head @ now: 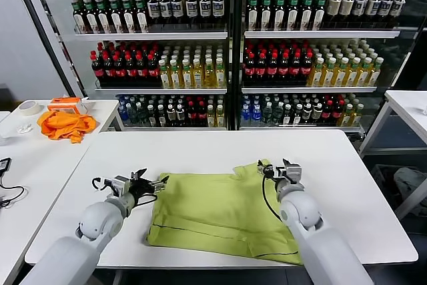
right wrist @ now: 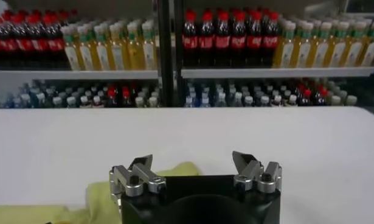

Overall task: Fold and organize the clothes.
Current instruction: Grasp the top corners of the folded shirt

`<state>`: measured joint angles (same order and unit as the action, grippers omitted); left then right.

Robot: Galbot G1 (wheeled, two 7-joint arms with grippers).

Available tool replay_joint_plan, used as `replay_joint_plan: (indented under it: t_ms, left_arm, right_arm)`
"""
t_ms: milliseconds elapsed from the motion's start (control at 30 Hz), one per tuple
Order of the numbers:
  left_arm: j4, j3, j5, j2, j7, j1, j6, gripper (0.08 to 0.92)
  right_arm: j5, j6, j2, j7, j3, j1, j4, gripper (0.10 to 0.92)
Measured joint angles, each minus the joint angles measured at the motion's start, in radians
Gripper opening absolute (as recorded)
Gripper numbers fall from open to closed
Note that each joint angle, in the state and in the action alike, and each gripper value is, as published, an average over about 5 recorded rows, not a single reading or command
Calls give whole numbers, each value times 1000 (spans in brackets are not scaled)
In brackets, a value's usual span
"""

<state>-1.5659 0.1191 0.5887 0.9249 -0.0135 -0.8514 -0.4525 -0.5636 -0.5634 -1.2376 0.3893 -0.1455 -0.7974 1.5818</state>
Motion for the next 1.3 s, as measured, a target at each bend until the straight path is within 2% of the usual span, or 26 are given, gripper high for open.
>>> replay_joint_plan:
  t_ms: [433, 967, 1100, 1300]
  left_arm:
    - [84, -33, 28, 20, 30, 61, 1, 823]
    - [104, -39, 39, 29, 34, 57, 9, 818]
    - [103, -40, 42, 30, 36, 51, 10, 741]
    - [102, -35, 44, 36, 46, 40, 12, 568]
  right_arm:
    - [5, 47, -47, -11, 31, 84, -162, 823]
    - [3, 48, -63, -11, 36, 101, -212, 817]
    - [5, 46, -62, -12, 36, 98, -212, 750]
    - [6, 46, -59, -20, 34, 94, -213, 577]
